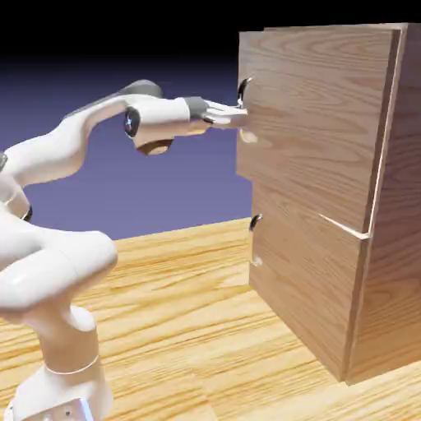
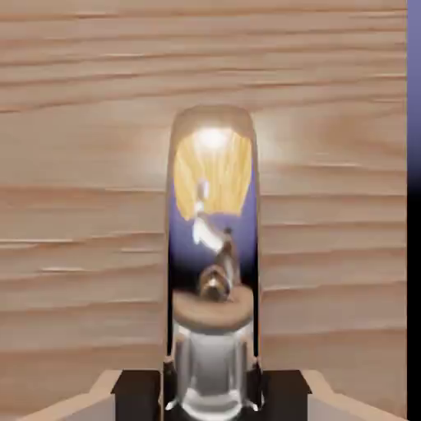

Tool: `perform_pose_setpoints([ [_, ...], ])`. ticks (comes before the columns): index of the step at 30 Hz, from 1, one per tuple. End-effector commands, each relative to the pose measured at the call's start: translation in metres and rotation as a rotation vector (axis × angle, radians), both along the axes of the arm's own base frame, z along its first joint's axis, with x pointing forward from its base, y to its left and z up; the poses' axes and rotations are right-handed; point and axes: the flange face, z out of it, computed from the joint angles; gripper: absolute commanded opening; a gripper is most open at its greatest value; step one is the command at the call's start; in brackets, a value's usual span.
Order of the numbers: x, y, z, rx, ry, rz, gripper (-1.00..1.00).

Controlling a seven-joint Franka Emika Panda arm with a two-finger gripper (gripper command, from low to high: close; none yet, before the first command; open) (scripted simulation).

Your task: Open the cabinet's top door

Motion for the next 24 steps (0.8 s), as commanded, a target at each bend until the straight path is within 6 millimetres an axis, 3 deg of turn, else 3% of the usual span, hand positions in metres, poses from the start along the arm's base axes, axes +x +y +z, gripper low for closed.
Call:
perform_pose_setpoints([
  [1,-0.008,-0.005,0.0,-0.005,0.002,0.02,-1.0],
  [8,-0.058,-0.041,0.0,-0.005,0.002,0.168,-1.0],
  [14,-0.108,-0.089,0.0,-0.005,0.001,0.333,-1.0],
  [24,-0.15,-0.147,0.0,-0.005,0.001,0.505,-1.0],
])
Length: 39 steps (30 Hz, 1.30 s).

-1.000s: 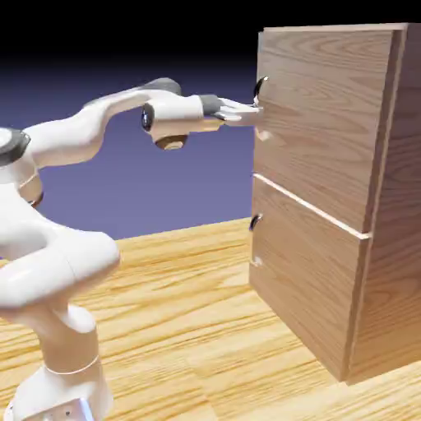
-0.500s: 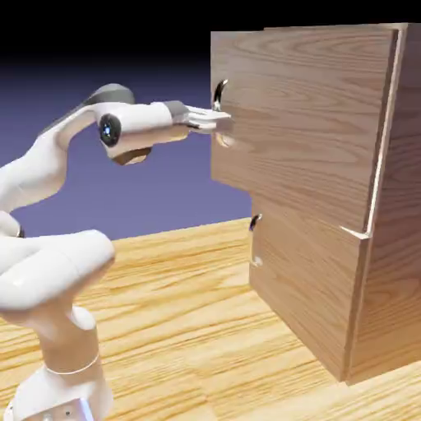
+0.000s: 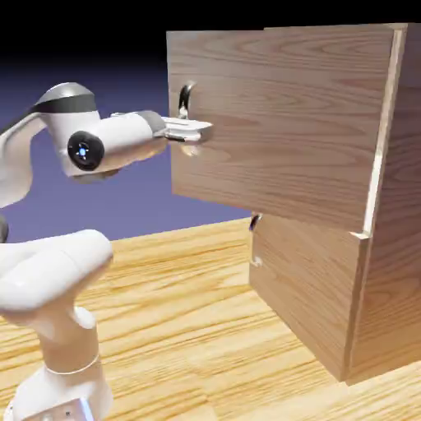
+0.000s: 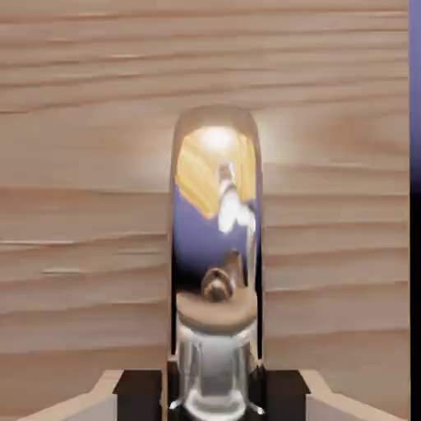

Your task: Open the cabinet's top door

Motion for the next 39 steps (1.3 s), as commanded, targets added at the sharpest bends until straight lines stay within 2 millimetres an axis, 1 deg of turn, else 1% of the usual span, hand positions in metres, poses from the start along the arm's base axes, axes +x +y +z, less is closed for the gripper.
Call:
perform_pose_setpoints([
  [1,-0.003,-0.004,0.0,0.001,-0.001,0.014,-1.0],
  [3,-0.006,-0.01,0.0,0.001,-0.001,0.03,-1.0],
  [8,-0.022,-0.042,0.0,0.0,-0.001,0.115,-1.0],
  [15,-0.042,-0.094,0.0,0.0,-0.001,0.25,-1.0],
  [22,-0.055,-0.149,0.0,0.0,-0.001,0.383,-1.0],
  [31,-0.06,-0.227,0.0,0.0,-0.001,0.57,-1.0],
  [39,-0.052,-0.297,0.0,0.0,-0.001,0.741,-1.0],
])
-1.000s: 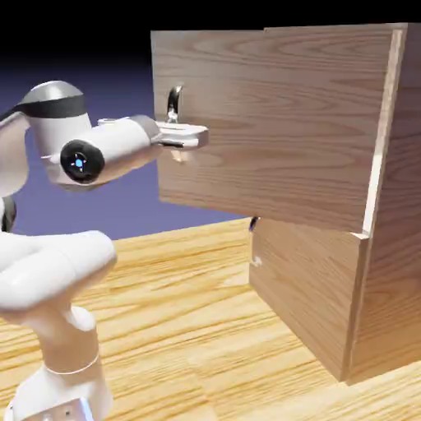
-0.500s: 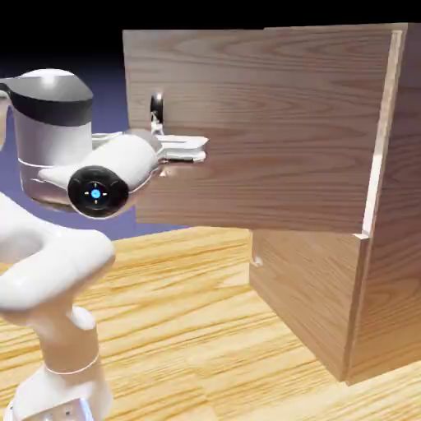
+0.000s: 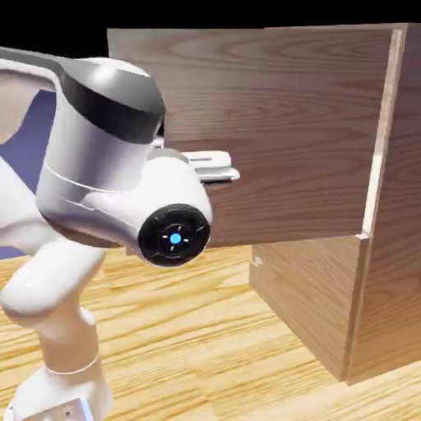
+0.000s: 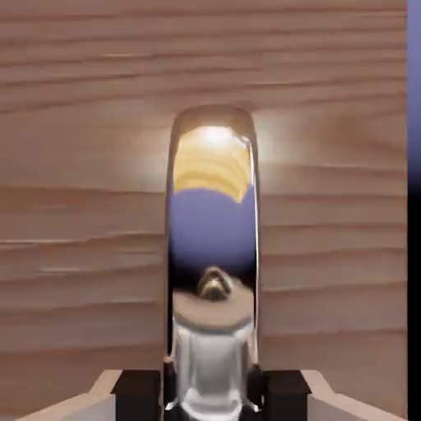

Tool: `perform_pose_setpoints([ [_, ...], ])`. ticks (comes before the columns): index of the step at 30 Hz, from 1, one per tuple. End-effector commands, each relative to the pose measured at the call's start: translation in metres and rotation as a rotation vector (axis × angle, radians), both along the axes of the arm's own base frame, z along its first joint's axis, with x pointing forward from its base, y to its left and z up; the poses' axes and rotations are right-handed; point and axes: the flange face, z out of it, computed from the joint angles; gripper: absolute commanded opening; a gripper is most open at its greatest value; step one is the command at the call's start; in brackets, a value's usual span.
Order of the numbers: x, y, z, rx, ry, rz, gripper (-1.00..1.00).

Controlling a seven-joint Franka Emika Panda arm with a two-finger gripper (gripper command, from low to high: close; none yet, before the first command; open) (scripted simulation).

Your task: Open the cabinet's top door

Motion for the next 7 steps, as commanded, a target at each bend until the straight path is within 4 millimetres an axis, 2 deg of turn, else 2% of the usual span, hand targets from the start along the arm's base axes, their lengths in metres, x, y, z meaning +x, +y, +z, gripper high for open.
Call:
perform_pose_setpoints([
  [1,0.002,-0.008,0.0,0.0,-0.001,0.021,-1.0],
  [6,0.011,-0.045,0.0,0.0,-0.001,0.112,-1.0],
  [7,0.012,-0.047,0.0,0.0,-0.001,0.117,-1.0],
])
